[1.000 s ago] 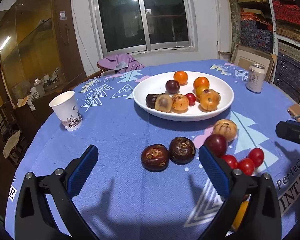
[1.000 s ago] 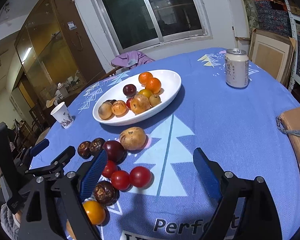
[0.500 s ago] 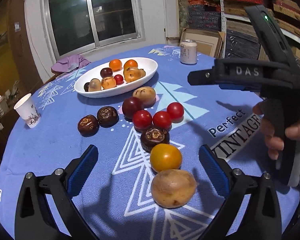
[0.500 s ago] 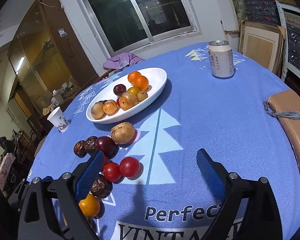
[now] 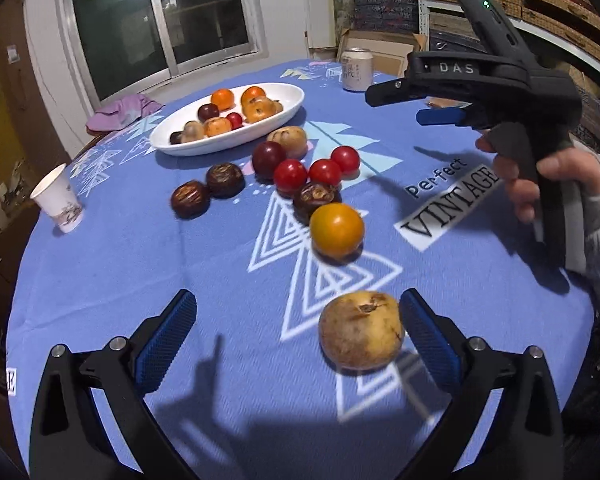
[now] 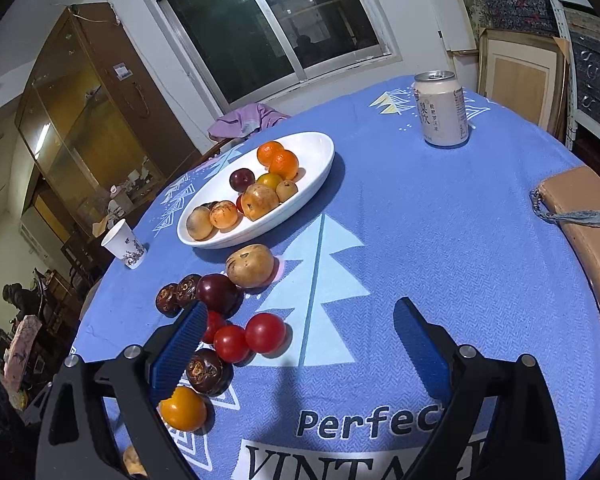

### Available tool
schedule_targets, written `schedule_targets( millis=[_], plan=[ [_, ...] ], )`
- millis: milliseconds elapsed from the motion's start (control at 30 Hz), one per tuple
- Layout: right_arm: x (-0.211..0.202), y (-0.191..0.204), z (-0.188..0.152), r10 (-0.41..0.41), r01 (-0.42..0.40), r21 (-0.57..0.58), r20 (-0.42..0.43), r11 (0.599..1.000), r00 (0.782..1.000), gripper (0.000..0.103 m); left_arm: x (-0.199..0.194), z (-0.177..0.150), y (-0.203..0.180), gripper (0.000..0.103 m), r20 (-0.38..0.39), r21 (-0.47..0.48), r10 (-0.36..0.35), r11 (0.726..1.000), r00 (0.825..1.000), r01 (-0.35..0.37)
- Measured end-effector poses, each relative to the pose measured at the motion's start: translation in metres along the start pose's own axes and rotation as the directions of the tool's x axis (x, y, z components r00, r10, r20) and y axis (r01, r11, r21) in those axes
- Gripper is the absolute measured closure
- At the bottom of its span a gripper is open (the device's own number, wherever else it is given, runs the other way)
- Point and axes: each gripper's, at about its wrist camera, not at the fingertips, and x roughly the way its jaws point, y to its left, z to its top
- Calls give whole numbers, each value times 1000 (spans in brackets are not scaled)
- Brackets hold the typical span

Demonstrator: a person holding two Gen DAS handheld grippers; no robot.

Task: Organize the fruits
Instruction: 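Move the open left tool over a pale potato-like fruit on the cloth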

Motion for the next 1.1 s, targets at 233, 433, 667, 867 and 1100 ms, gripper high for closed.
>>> schedule_targets(
  millis=[233, 433, 667, 867, 1100],
  plan=[
    [4, 0, -1, -11, 11, -1, -11, 1000, 1000, 8, -5, -27, -20, 4, -51, 11, -39, 999, 998, 40],
    [5, 0, -1, -9, 9, -4, -12, 1000, 1000, 8, -4, -18, -31, 4, -39, -35, -89, 996, 995, 88],
    [7, 2, -3, -1, 1, -4, -15, 1000, 1000, 8, 17, -6, -23, 4, -100, -121, -113, 988, 989, 100],
    [6, 26, -14, 117, -127, -123, -86, 984, 989, 8, 19, -6, -28, 4, -110, -101, -106, 990, 988, 95],
    [30, 2, -14, 277, -261, 103, -207, 960, 938, 27, 19, -5, -28, 4, -97, -106, -128, 987, 987, 117]
  ],
)
